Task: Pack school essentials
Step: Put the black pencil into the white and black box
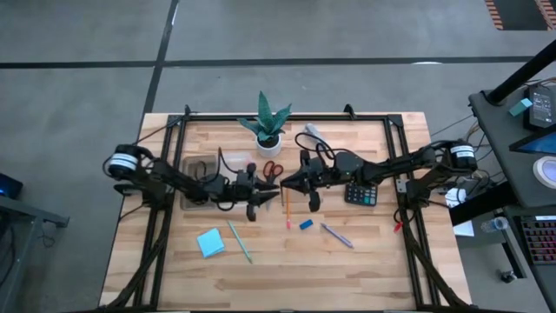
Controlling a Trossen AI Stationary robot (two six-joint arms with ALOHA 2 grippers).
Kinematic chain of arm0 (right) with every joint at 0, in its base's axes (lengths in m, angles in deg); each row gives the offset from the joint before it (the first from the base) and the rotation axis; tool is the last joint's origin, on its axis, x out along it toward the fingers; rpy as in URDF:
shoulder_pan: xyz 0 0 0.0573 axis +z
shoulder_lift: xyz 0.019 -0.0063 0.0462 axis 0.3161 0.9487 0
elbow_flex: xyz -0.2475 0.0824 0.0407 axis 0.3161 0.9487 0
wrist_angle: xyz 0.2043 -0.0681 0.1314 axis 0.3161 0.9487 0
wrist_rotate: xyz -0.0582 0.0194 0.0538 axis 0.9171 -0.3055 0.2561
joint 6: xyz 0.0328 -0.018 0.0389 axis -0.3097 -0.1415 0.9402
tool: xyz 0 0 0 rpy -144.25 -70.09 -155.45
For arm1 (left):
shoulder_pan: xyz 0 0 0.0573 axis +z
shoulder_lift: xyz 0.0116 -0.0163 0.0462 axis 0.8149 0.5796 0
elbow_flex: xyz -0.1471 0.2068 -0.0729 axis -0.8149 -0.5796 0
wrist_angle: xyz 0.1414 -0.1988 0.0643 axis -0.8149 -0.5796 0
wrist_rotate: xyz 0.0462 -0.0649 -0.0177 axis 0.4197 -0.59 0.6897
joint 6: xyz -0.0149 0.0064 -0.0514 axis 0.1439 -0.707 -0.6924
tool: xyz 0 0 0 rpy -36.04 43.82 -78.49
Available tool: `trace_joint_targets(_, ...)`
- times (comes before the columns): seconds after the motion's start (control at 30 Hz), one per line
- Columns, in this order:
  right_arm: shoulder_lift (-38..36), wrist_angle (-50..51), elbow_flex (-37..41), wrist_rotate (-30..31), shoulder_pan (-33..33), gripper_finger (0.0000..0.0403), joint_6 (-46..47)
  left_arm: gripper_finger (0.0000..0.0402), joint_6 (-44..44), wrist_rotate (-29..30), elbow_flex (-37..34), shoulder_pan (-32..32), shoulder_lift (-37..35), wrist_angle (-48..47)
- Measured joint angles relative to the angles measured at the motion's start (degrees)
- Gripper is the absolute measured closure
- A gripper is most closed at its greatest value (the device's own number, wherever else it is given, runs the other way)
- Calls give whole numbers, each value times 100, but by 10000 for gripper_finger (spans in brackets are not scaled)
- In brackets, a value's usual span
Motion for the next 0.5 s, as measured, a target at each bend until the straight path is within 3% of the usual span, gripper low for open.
trace_joint_targets(0.23, 3, -27, 0, 6, 0, 390, 4, 322, -67, -86, 401, -2, 475, 149)
trace_joint_targets(0.5, 3, -19, 0, 19, 0, 390, -61, 327, -65, -468, 513, 0, 466, 173)
